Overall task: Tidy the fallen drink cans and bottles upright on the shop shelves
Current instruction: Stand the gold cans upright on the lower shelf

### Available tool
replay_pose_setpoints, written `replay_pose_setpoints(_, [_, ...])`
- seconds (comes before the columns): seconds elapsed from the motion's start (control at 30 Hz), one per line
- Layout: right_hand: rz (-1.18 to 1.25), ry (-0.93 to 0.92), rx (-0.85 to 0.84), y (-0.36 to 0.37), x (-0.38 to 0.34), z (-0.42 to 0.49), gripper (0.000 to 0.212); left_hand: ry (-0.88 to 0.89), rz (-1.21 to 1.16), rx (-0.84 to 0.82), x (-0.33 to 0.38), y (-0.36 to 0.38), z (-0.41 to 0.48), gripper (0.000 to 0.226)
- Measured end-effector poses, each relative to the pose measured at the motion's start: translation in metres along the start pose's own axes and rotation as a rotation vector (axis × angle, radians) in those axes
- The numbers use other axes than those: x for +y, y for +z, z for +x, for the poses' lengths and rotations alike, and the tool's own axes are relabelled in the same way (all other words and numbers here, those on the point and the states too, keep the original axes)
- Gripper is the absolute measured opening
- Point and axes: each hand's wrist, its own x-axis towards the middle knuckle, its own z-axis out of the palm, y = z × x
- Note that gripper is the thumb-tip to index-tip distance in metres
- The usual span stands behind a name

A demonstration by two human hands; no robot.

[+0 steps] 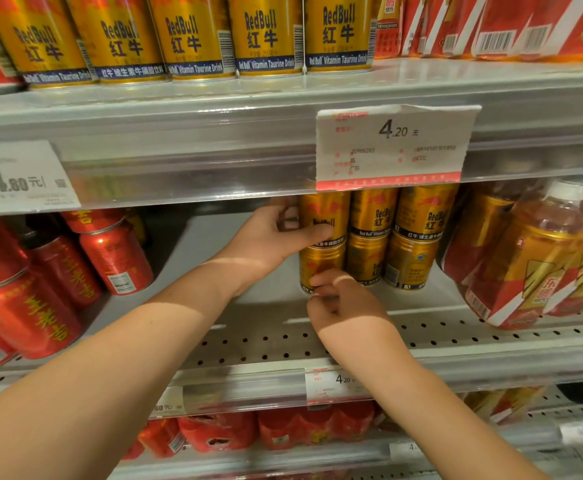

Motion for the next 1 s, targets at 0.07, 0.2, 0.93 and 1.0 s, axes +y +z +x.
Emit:
replay_pose_setpoints(0.07, [0.028, -0.059, 0.009, 0.008, -0.006, 0.001, 0.022, -0.015, -0.005, -0.036, 0.001, -0.004, -0.003, 0.034])
replay_pose_setpoints(0.2, [0.035, -0.158, 0.010, 0.024, -0.025, 0.012, 0.024, -0.067, 0.124, 0.202, -0.011, -0.028, -0.025, 0.047])
replay_pose_setpoints(0.93, [-0.187, -0.143, -0.007, 0.025, -0.025, 0.021, 0.067, -0.124, 0.139, 0.013, -0.052, -0.004, -0.032, 0.039])
replay_pose_setpoints(1.0, [-0.174, -0.180, 0.002, 0.022, -0.025, 0.026, 0.060, -0.127, 0.142, 0.049, -0.053, -0.001, -0.028, 0.038])
